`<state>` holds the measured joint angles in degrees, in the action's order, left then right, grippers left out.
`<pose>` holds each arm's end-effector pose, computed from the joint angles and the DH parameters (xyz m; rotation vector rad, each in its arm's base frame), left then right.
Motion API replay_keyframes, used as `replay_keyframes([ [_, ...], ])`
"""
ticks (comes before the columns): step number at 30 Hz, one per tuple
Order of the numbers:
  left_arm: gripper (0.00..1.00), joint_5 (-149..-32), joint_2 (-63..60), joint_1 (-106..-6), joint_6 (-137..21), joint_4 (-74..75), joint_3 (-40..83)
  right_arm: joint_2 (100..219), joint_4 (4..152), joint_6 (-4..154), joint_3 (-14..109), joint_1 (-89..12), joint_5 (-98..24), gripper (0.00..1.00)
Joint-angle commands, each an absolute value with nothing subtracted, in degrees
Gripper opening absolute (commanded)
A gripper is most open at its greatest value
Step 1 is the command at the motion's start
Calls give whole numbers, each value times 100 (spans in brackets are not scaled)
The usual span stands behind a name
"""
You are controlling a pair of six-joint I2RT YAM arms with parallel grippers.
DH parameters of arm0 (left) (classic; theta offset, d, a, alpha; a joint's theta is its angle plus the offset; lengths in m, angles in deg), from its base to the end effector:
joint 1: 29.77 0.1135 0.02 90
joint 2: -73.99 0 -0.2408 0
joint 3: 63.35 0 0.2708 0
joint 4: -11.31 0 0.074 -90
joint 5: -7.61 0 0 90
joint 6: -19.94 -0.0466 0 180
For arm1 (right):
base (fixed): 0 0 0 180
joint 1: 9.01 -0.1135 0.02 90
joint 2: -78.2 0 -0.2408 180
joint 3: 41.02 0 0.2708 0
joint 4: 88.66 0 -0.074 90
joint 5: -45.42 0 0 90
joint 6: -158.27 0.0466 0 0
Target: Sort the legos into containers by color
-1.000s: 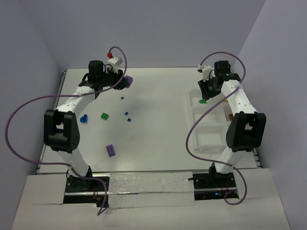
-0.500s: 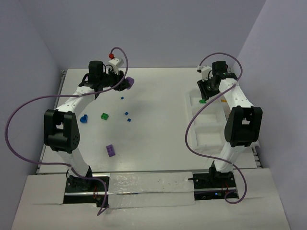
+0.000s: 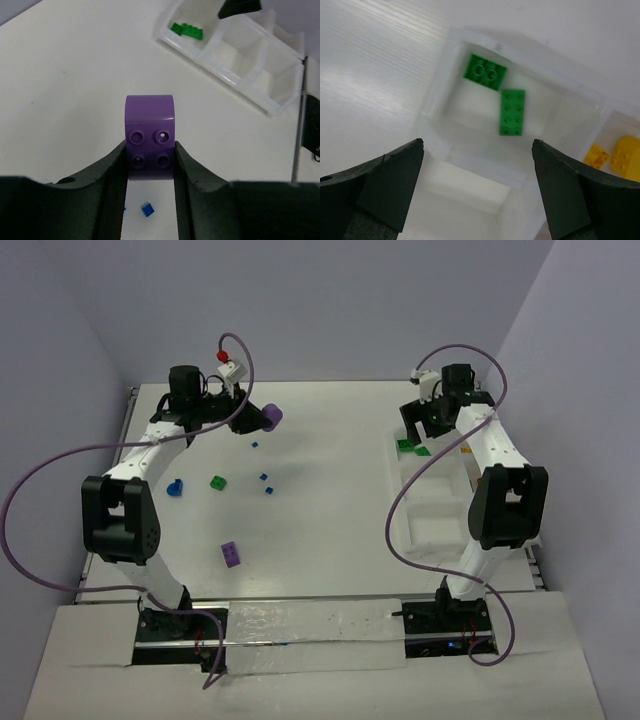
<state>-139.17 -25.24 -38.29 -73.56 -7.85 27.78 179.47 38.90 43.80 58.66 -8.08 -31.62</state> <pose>0.4048 -0.1001 0.2674 0.8068 1.7912 -1.0573 0.4080 0.0038 0.2455 -0.5955 2.4096 0.0978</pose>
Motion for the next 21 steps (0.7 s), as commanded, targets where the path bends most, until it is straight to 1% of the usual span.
replay_keyframes([
  [1, 6, -14857, -2133, -4035, -8076, -933, 2697, 17303, 4007, 4328, 6281, -1497, -2002, 96],
  [5, 4, -15044, -2131, -4287, -8944, -1411, 2738, 17288, 3897, 4157, 6602, -2158, -1162, 95],
  [8, 3, -15314, -2219, -4508, -9848, -2388, 3018, 17344, 3934, 4039, 6793, -2727, -628, 95],
  [11, 2, -15395, -2456, -4695, -11182, -3704, 3471, 17483, 3964, 3755, 6957, -3235, -483, 95],
  [13, 1, -15435, -2577, -4728, -11596, -4096, 3661, 17554, 3930, 3603, 7073, -3390, -456, 95],
  [17, 2, -15534, -2713, -4780, -12122, -4552, 3896, 17669, 3890, 3479, 7216, -3600, -388, 94],
  [21, 3, -15587, -2563, -4827, -11880, -4186, 3722, 17716, 3911, 3517, 7324, -3750, -285, 94],
])
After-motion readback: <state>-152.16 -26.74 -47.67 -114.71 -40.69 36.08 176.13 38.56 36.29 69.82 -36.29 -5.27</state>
